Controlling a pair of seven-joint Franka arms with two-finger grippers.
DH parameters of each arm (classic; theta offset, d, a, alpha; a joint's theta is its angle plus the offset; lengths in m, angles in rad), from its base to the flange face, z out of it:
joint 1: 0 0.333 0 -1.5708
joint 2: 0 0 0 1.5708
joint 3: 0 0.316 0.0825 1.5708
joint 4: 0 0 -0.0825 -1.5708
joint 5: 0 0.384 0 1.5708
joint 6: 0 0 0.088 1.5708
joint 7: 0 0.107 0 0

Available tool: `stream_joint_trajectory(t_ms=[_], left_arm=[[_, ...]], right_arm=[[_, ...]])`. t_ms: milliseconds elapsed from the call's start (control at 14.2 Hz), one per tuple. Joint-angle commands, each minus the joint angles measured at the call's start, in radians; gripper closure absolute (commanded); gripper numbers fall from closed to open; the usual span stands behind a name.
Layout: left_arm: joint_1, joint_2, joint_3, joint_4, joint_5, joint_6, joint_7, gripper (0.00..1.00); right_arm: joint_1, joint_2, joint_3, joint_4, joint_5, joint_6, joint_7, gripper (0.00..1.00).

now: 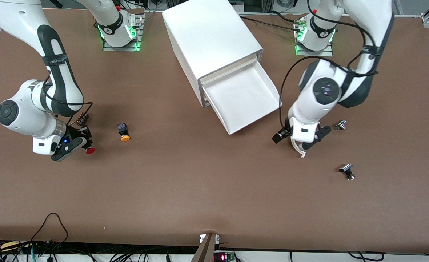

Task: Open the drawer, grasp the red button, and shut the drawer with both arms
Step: 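Place the button with the right gripper while the left gripper shuts the drawer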

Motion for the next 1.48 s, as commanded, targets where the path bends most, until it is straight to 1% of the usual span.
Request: stream_joint_trajectory(t_ms=[0,71,282,353,424,494,565,776,1059,1271,1412], left_arm=[[-0.045,0.037,0.008,0.0,0.067,0.038,-0.088,0.0],[-0.055,0.047,0.008,0.0,0.067,0.052,-0.107,0.0],[-0.076,0.072,0.008,-0.001,0.069,0.057,-0.127,0.0],[-0.084,0.072,0.008,-0.01,0.069,0.057,-0.128,0.0],[-0.09,0.07,0.002,-0.018,0.069,0.057,-0.128,0.0],[-0.092,0.069,-0.01,-0.02,0.067,0.057,-0.128,0.0],[-0.093,0.067,-0.019,-0.026,0.067,0.057,-0.13,0.0],[-0.093,0.067,-0.052,-0.036,0.065,0.057,-0.145,0.0],[-0.093,0.064,-0.107,-0.061,0.065,0.049,-0.214,0.0],[-0.093,0.057,-0.141,-0.072,0.065,0.045,-0.251,0.0],[-0.093,0.047,-0.168,-0.085,0.064,0.041,-0.277,0.0]], right_arm=[[-0.012,-0.045,0.015,-0.096,0.045,0.058,-0.031,0.98],[-0.01,-0.045,0.015,-0.107,0.055,0.061,-0.031,0.95],[-0.012,-0.051,0.014,-0.139,0.055,0.061,-0.031,0.94],[-0.01,-0.057,0.014,-0.148,0.056,0.06,-0.031,0.87],[-0.012,-0.057,0.014,-0.153,0.056,0.055,-0.027,0.62],[-0.012,-0.057,0.014,-0.157,0.056,0.054,-0.016,0.07],[-0.012,-0.057,0.012,-0.162,0.056,0.054,-0.016,0.0],[-0.012,-0.063,0.002,-0.159,0.056,0.029,-0.016,0.0],[0.001,-0.123,0.009,-0.119,0.049,-0.015,0.02,0.0],[0.03,-0.128,0.008,0.008,0.032,-0.174,0.068,0.0],[0.039,-0.128,0.011,0.104,-0.048,-0.271,0.16,0.0]])
